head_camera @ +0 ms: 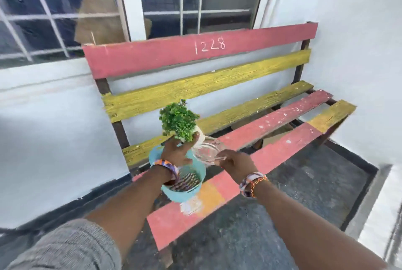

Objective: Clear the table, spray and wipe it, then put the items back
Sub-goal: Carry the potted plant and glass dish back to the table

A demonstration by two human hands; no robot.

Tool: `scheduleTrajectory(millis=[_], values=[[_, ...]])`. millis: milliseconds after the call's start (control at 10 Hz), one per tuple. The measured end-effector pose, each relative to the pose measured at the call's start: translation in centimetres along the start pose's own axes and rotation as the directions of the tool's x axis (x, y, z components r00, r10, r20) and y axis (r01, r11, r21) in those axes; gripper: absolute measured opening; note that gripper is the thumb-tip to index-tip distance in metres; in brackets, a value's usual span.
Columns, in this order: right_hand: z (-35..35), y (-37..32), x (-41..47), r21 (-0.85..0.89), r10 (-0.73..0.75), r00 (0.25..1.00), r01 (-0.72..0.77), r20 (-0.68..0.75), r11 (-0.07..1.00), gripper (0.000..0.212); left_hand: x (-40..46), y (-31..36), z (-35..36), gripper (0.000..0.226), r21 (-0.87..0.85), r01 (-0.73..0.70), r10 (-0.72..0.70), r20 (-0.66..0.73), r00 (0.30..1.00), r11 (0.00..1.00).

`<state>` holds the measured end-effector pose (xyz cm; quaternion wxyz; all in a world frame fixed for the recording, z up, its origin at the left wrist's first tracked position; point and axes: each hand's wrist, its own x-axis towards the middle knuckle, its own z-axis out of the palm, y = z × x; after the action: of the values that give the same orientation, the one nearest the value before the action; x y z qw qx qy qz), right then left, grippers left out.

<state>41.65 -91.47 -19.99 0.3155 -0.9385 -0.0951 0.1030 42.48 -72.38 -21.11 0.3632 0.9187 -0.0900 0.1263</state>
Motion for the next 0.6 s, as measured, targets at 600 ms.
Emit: scheduleTrajectory(millis=[600], values=[[23.2,-36.3,-3.7,0.608,-0.271,0.919,0.045,0.285,0.793,0.02,-21.9,-13.9,-34.1,0.042,-0.881,0.303,-0.823,-0.15,0.548,0.362]])
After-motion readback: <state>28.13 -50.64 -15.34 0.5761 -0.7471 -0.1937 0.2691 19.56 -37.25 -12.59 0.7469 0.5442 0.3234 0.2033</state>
